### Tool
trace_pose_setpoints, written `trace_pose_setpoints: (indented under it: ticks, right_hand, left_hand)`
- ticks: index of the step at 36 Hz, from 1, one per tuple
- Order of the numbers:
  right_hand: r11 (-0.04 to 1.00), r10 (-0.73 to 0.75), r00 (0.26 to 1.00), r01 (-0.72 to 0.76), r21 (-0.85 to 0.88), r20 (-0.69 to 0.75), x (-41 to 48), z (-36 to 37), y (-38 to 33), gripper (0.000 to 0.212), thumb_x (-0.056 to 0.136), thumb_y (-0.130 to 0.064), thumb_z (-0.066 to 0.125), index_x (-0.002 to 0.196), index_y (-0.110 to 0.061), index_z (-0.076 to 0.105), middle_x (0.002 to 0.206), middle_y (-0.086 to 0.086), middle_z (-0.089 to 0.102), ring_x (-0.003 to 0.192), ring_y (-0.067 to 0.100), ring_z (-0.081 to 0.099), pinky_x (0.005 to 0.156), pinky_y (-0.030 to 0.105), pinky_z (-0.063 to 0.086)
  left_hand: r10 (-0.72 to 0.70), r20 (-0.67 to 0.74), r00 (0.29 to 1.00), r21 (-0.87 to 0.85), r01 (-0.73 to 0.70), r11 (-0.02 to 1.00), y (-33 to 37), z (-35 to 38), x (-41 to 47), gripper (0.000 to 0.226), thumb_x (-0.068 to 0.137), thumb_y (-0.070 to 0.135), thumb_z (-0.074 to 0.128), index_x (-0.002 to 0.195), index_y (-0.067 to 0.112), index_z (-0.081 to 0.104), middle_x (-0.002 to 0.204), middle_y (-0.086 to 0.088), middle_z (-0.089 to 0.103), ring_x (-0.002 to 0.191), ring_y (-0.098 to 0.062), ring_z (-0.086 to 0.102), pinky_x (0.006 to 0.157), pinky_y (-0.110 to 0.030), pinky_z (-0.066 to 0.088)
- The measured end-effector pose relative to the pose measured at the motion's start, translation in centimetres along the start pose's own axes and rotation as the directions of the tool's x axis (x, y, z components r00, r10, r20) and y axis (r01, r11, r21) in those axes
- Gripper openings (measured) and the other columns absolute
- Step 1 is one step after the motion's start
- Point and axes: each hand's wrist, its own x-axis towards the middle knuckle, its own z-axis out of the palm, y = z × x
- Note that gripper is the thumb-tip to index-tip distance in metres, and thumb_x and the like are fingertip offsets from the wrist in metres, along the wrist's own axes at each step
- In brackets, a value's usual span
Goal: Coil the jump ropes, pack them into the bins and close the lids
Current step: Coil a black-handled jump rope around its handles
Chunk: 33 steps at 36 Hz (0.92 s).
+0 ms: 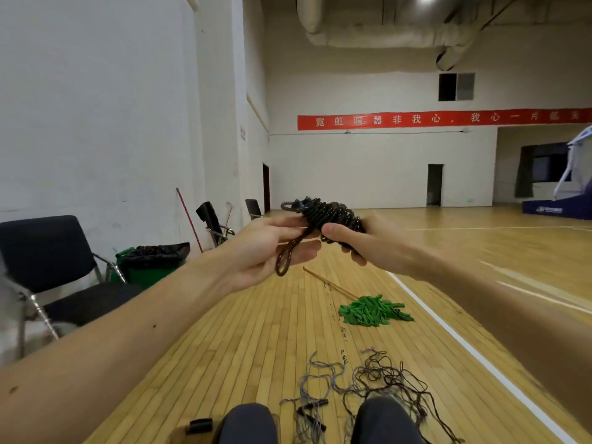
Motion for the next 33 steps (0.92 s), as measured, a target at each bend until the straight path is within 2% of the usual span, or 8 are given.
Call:
trace_pose_setpoints:
  ticks: [5, 8, 13, 17, 24, 28, 30, 33]
  right_hand:
    - [0.974, -0.012, 0.999, 0.003, -0.225, -0.041, 1.3, 3.8, 2.0, 0.042, 0.097, -0.055, 0.054, 0.073, -0.022, 0.053, 0.058, -0.006, 0.050, 0.046, 0.007, 0.046, 0.042, 0.016, 0.033]
    - [0.934, -0.024, 0.999, 0.013, -0.357, -0.025, 2.4, 7.4, 3.7, 0.034, 0.098, -0.054, 0.055, 0.093, -0.021, 0.058, 0.067, -0.006, 0.054, 0.054, 0.010, 0.049, 0.043, 0.017, 0.035]
    - [0.737, -0.055, 0.997, 0.073, -0.672, 0.048, 4.0, 13.7, 6.6, 0.049, 0.100, -0.052, 0.051, 0.122, -0.009, 0.044, 0.103, 0.009, 0.066, 0.084, 0.028, 0.064, 0.064, 0.036, 0.050]
    - [0.649, -0.072, 0.986, 0.163, -0.743, 0.153, 5.1, 18.6, 8.1, 0.050, 0.100, -0.044, 0.053, 0.129, -0.006, 0.037, 0.122, 0.012, 0.057, 0.107, 0.029, 0.058, 0.077, 0.036, 0.046]
    - [0.749, 0.016, 0.943, 0.209, -0.629, 0.333, 8.5, 27.4, 13.2, 0.057, 0.102, -0.056, 0.038, 0.135, -0.009, 0.035, 0.128, 0.010, 0.054, 0.113, 0.029, 0.056, 0.085, 0.039, 0.046]
    - [0.921, 0.188, 0.816, 0.047, -0.386, 0.547, 10.1, 33.3, 17.3, 0.044, 0.106, -0.047, 0.036, 0.131, -0.011, 0.037, 0.130, 0.013, 0.054, 0.113, 0.031, 0.054, 0.087, 0.040, 0.043]
    - [0.949, 0.271, 0.728, -0.091, -0.303, 0.630, 10.6, 36.3, 19.5, 0.037, 0.106, -0.044, 0.038, 0.125, -0.013, 0.038, 0.122, 0.013, 0.059, 0.099, 0.027, 0.056, 0.079, 0.037, 0.042]
    - [0.925, 0.372, 0.612, -0.308, -0.224, 0.697, 10.8, 40.3, 22.4, 0.046, 0.106, -0.042, 0.041, 0.139, -0.013, 0.030, 0.110, 0.012, 0.064, 0.093, 0.026, 0.063, 0.082, 0.044, 0.052]
  left_hand:
    - [-0.139, -0.119, 0.983, 0.013, 0.142, 0.990, -3.2, -0.8, 1.1, 0.028, 0.105, 0.017, 0.047, 0.125, 0.000, 0.059, 0.117, -0.017, 0.069, 0.106, -0.026, 0.070, 0.083, -0.035, 0.060]
    - [-0.239, -0.173, 0.956, -0.002, 0.242, 0.970, -5.3, -2.2, 1.8, 0.033, 0.104, 0.035, 0.049, 0.108, 0.004, 0.060, 0.114, -0.017, 0.068, 0.108, -0.022, 0.062, 0.089, -0.034, 0.052]
    - [-0.400, -0.252, 0.881, -0.129, 0.379, 0.916, -9.4, -6.1, 3.8, 0.050, 0.096, 0.050, 0.059, 0.117, 0.004, 0.059, 0.120, -0.020, 0.065, 0.098, -0.026, 0.057, 0.093, -0.034, 0.053]
    - [-0.470, -0.331, 0.818, -0.275, 0.393, 0.877, -12.7, -9.4, 5.6, 0.050, 0.093, 0.045, 0.066, 0.121, 0.004, 0.058, 0.118, -0.019, 0.060, 0.095, -0.027, 0.049, 0.090, -0.034, 0.051]
    - [-0.598, -0.352, 0.720, -0.385, 0.471, 0.793, -20.1, -17.6, 8.0, 0.027, 0.096, 0.026, 0.065, 0.108, 0.002, 0.064, 0.103, -0.016, 0.065, 0.100, -0.025, 0.050, 0.104, -0.040, 0.047]
    - [-0.648, -0.410, 0.642, -0.342, 0.551, 0.762, -26.5, -23.1, 8.7, 0.023, 0.097, 0.021, 0.063, 0.107, 0.000, 0.064, 0.097, -0.015, 0.069, 0.083, -0.019, 0.064, 0.072, -0.028, 0.053]
    - [-0.678, -0.452, 0.580, -0.309, 0.611, 0.729, -30.2, -25.3, 8.5, 0.027, 0.096, 0.020, 0.064, 0.111, -0.002, 0.064, 0.095, -0.014, 0.071, 0.071, -0.016, 0.067, 0.055, -0.023, 0.053]
    - [-0.719, -0.514, 0.468, -0.294, 0.691, 0.660, -35.5, -27.9, 8.2, 0.040, 0.092, 0.020, 0.070, 0.120, -0.007, 0.061, 0.101, -0.016, 0.072, 0.072, -0.017, 0.069, 0.050, -0.024, 0.053]
